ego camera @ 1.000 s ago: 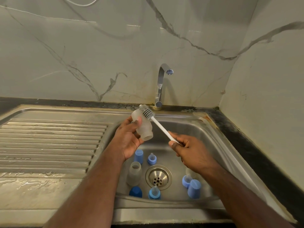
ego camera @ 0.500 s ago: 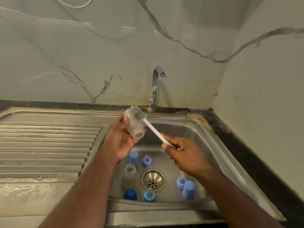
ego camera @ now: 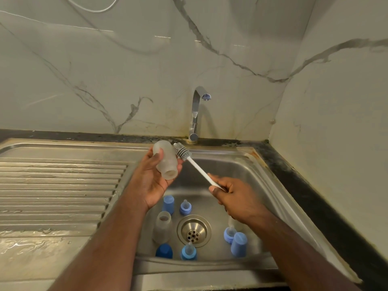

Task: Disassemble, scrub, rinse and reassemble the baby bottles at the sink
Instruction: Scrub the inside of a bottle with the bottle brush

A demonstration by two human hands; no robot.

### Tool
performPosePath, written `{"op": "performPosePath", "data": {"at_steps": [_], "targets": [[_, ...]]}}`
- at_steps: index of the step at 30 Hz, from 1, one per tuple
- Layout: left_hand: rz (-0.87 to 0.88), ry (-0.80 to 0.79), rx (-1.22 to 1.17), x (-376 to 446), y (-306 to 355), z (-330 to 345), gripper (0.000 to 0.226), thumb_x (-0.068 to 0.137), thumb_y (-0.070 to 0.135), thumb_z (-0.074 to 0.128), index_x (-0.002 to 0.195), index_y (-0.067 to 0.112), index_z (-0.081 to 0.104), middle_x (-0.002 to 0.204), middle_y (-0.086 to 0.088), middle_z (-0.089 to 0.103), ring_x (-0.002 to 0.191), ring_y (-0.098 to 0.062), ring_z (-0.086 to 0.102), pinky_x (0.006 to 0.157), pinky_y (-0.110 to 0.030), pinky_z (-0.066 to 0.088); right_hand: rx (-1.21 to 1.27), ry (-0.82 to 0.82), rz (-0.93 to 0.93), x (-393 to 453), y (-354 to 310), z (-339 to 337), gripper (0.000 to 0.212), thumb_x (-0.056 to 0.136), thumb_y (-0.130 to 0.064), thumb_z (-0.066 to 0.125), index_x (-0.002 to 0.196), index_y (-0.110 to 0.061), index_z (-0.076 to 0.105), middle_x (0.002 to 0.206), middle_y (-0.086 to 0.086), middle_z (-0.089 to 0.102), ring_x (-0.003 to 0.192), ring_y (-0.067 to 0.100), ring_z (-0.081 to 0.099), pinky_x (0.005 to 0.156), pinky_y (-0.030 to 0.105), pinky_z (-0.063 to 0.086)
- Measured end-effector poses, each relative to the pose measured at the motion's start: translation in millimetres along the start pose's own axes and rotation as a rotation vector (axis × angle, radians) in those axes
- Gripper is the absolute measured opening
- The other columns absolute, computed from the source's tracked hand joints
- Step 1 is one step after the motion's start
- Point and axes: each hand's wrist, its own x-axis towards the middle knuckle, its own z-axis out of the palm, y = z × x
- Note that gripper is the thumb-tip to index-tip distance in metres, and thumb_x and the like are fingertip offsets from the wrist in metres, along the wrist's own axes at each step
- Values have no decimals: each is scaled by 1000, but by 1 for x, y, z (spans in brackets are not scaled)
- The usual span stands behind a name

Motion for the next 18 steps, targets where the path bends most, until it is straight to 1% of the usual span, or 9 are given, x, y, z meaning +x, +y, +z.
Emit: {"op": "performPosePath", "data": {"at_steps": [3, 5, 6, 9, 11, 13, 14, 16, 18], "targets": [[18, 16, -59, 3, -2, -3, 48, 98, 18, 61, 144, 12, 50, 135, -23, 62, 110, -36, 70, 93, -47, 58, 33, -32, -43, -6, -3, -1, 35, 99, -31, 61, 131, -42, 61, 63, -35, 59, 61, -7, 55, 63, 16, 43], [35, 45, -70, 6, -1, -5, 42, 98, 19, 60, 139, 12, 54, 136, -22, 62, 105, -34, 72, 98, -52, 54, 43, -90, -39, -9, -6, 2, 33, 99, -32, 60, 130, -44, 61, 63, -28, 61, 60, 0, 53, 60, 20, 45], [33, 48, -74, 7, -1, -5, 45, 97, 19, 61, 141, 11, 53, 137, -23, 61, 106, -35, 72, 99, -53, 53, 39, -88, -31, -7, -5, 3, 34, 99, -33, 60, 131, -43, 61, 63, -25, 61, 61, 2, 53, 60, 21, 46], [15, 46, -78, 6, 0, -6, 60, 92, 22, 67, 147, 10, 47, 140, -25, 58, 120, -40, 64, 95, -54, 56, -7, -21, 10, 2, 3, 2, 39, 99, -34, 59, 138, -39, 58, 63, -28, 54, 61, -5, 52, 63, 15, 40], [16, 59, -62, 6, 0, -6, 63, 90, 24, 68, 148, 9, 46, 140, -27, 57, 121, -43, 63, 91, -54, 58, 17, -13, -6, -1, 3, 1, 38, 99, -33, 59, 137, -41, 58, 64, -29, 55, 61, -6, 53, 63, 14, 39], [22, 82, -67, 8, -1, -7, 59, 94, 26, 64, 148, 9, 46, 142, -27, 56, 117, -41, 65, 87, -53, 60, 53, -54, -45, -7, -2, 2, 34, 99, -32, 60, 130, -45, 60, 63, -32, 59, 59, -4, 53, 62, 17, 42], [23, 97, -68, 8, -1, -7, 55, 97, 26, 61, 148, 8, 47, 142, -26, 56, 116, -41, 65, 84, -52, 60, 47, -80, -50, -8, -4, 3, 33, 98, -32, 61, 128, -45, 61, 62, -35, 58, 58, -4, 54, 60, 16, 42], [20, 117, -58, 9, -2, -7, 49, 101, 24, 56, 147, 8, 49, 141, -25, 57, 120, -43, 61, 81, -52, 62, 15, -99, -52, -5, -4, 6, 33, 98, -32, 61, 128, -46, 61, 63, -41, 56, 63, -6, 57, 60, 12, 40], [12, 120, -52, 9, -4, -7, 46, 102, 21, 54, 146, 7, 49, 139, -26, 58, 125, -45, 58, 82, -54, 61, -8, -82, -46, -1, -2, 9, 35, 98, -35, 62, 130, -48, 59, 64, -44, 54, 68, -5, 57, 64, 13, 40]]}}
